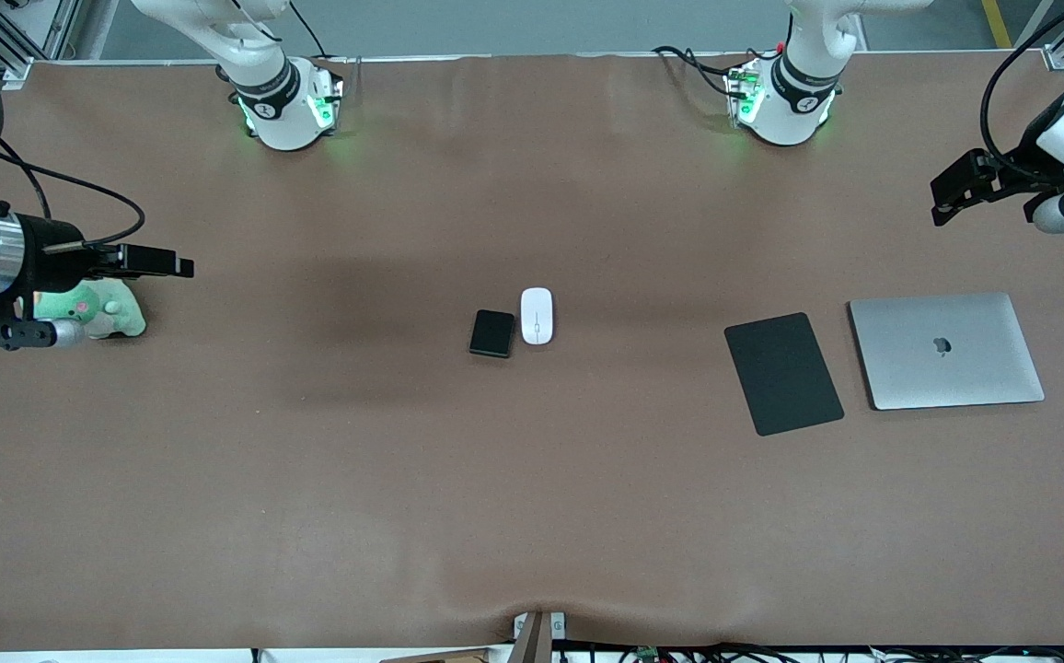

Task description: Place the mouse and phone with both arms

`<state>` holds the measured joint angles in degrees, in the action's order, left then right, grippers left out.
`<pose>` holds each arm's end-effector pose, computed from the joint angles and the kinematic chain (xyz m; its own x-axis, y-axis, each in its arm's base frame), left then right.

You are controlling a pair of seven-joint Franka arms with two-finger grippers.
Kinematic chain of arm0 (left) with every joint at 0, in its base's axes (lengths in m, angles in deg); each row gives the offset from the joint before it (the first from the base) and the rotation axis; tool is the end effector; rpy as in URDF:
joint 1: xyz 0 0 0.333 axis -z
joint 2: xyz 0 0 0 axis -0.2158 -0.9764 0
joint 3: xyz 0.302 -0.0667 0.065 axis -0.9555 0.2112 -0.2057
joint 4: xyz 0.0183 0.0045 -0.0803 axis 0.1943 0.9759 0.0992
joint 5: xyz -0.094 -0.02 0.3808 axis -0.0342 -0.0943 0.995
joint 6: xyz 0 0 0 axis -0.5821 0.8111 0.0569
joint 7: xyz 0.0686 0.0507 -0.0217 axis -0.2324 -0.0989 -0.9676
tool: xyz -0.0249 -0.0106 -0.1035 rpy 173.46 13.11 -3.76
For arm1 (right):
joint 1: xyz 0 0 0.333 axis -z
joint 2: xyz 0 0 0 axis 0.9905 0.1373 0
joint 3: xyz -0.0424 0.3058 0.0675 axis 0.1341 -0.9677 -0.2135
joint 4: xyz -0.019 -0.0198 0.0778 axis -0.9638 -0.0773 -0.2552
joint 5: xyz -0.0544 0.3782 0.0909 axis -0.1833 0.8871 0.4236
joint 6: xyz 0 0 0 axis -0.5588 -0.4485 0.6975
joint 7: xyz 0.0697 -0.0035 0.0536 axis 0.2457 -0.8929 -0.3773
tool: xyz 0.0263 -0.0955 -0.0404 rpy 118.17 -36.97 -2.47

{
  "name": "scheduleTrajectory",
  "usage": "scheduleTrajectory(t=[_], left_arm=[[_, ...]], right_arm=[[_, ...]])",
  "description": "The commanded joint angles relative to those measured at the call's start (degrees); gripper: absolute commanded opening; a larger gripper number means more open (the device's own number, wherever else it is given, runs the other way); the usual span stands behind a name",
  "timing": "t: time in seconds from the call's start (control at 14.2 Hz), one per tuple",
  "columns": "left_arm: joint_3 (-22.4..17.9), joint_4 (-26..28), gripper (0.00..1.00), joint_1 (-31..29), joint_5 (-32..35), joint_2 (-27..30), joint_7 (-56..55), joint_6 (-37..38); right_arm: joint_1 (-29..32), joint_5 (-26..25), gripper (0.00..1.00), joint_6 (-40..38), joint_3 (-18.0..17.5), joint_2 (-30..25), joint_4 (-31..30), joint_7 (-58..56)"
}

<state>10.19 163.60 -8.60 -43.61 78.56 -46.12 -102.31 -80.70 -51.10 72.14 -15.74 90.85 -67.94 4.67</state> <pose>0.5354 -0.0711 0.6620 0.9999 -0.0145 -0.0091 -0.0150 -0.9982 -0.0581 0.5935 0.0245 0.5511 0.9492 -0.0184 -0.3143 -0.1012 -0.9632 -0.2491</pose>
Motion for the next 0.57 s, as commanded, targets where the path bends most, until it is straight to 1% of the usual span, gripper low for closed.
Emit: scheduleTrajectory(t=[0.0,0.07,0.21,0.49], left_arm=[[0.2,-0.6,1.0,0.3,0.2,-1.1,0.4,0.8],[0.4,-0.6,1.0,0.6,0.0,-1.6,0.3,0.6],[1.0,-0.6,1.0,1.7,0.1,-3.6,-0.5,0.1],[2.3,-0.1,1.0,6.5,0.0,-8.5,-2.9,-4.5]], right_arm=[[-0.7,-5.8,1.0,-0.9,-0.5,-0.1,2.8,-0.3],[-1.1,-7.5,1.0,-1.8,-0.5,-0.9,3.2,-0.1],[-1.0,-8.2,1.0,-6.6,0.1,-1.6,3.3,0.2],[-0.6,-13.0,1.0,-7.3,0.0,-4.0,3.5,0.2]])
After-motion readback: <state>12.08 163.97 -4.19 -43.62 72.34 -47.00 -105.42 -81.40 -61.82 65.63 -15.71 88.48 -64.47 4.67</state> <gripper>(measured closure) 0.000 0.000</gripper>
